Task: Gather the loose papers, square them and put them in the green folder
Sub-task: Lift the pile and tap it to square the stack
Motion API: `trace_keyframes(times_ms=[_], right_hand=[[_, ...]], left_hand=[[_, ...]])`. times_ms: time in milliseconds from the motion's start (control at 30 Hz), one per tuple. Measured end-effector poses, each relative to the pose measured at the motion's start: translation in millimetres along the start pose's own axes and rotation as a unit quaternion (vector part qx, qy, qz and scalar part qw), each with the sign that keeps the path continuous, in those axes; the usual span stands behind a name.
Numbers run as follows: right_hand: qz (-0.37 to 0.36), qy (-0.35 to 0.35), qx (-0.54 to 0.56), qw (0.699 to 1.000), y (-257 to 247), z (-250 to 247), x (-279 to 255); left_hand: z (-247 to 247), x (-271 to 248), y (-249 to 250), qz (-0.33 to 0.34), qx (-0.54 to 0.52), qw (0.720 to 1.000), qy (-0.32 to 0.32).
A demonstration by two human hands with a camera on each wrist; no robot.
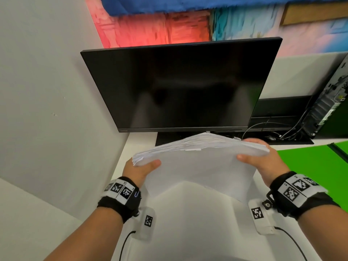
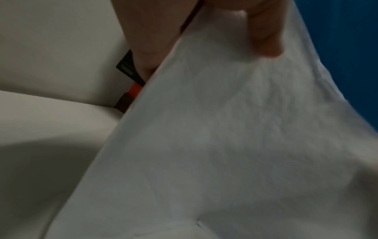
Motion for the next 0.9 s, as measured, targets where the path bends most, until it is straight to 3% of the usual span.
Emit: trace_keyframes(times_ms=[100, 267, 367, 467, 600, 667, 700, 767, 800, 833, 900], right_hand=[[0.003, 0.061, 0.024, 0.998, 1, 0, -4], [-0.078, 0.114, 0.062, 0.988, -26, -4, -15], [-0.044, 0.101, 0.039, 0.993, -13, 2, -16], [0.006, 0.079, 0.026, 0.997, 9, 9, -14], [-0.002, 0.090, 0.026, 0.996, 6, 3, -14], [-0.018, 0.077, 0.023, 0.997, -4, 2, -16], [-0.029, 0.066, 0.013, 0.997, -12, 3, -19], [-0.064, 0.033, -0.030, 0.997, -36, 9, -24], [-0.087, 0.014, -0.067, 0.994, -52, 16, -26], [-0.111, -0.005, -0.115, 0.987, -68, 24, -28], [-0.148, -0.027, -0.211, 0.966, -97, 40, -32]], left_hand=[[3, -4, 9, 0.006, 0.019, 0.999, 0.042], [5, -13, 40, 0.084, 0.063, 0.992, 0.063], [8, -10, 32, 0.074, 0.035, 0.996, 0.046], [4, -8, 18, 0.048, 0.024, 0.996, 0.069], [-6, -4, 7, 0.022, -0.030, 0.998, 0.048], [-19, -3, 10, 0.019, 0.010, 0.998, 0.064], [-28, -5, 18, 0.016, 0.074, 0.992, 0.102], [-36, -18, 59, 0.066, 0.257, 0.946, 0.185], [-25, -23, 85, 0.119, 0.350, 0.911, 0.185], [-4, -28, 106, 0.165, 0.434, 0.873, 0.149], [52, -32, 127, 0.197, 0.556, 0.807, 0.018]])
Point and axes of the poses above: each hand's wrist, its own x-axis towards the middle knuckle, its own z-axis out of the palm, y = z × x, the point moved 10 cm from there along x, towards the middle knuckle, and after that the axes turned 14 degrees about -y, right-handed, at the moved point
